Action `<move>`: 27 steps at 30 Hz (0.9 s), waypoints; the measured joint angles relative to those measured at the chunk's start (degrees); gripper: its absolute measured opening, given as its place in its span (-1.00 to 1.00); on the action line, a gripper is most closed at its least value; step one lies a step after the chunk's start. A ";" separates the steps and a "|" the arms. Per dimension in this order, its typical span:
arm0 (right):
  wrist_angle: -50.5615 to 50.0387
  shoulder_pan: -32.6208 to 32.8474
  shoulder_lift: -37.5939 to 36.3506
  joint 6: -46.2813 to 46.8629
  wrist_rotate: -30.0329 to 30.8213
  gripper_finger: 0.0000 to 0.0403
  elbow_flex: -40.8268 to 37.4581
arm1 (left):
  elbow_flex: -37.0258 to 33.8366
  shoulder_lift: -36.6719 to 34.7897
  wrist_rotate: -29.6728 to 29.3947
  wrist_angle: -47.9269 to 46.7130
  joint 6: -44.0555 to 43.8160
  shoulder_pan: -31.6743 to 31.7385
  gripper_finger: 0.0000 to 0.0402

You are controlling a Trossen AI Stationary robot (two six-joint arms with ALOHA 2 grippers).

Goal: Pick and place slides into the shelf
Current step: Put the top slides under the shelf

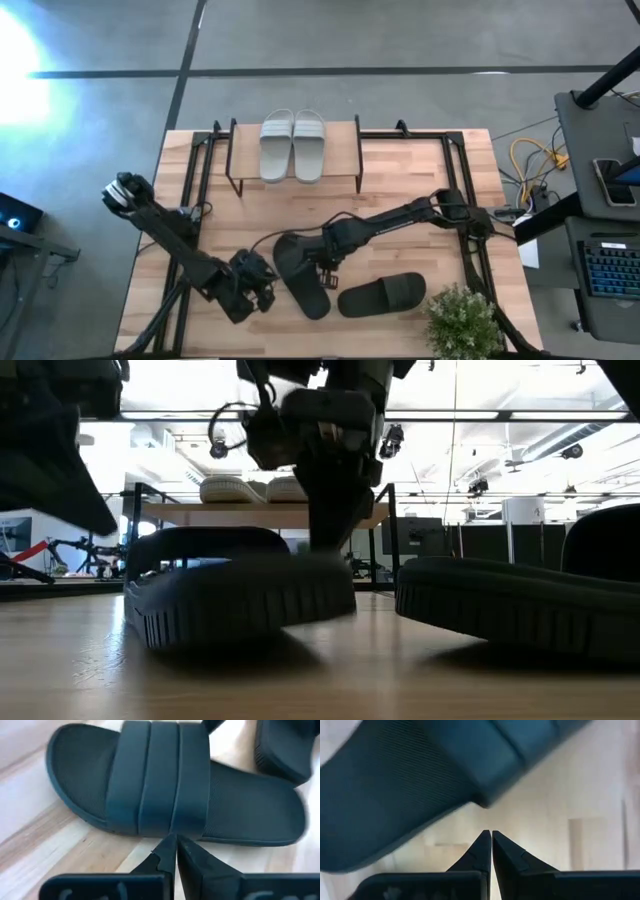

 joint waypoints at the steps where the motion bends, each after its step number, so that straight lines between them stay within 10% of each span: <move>1: 0.63 0.16 0.00 -0.12 -0.01 -0.96 -0.21 | 0.25 1.02 0.43 0.29 0.00 0.00 -1.00; 18: 13.57 0.07 9.60 -0.83 -6.02 -0.96 11.19 | -2.27 0.74 -2.92 -8.52 0.06 2.90 -1.00; 27: 12.60 -1.00 12.84 -3.42 0.26 -0.96 22.77 | -2.27 -4.89 -5.37 -17.31 -1.67 3.25 -1.00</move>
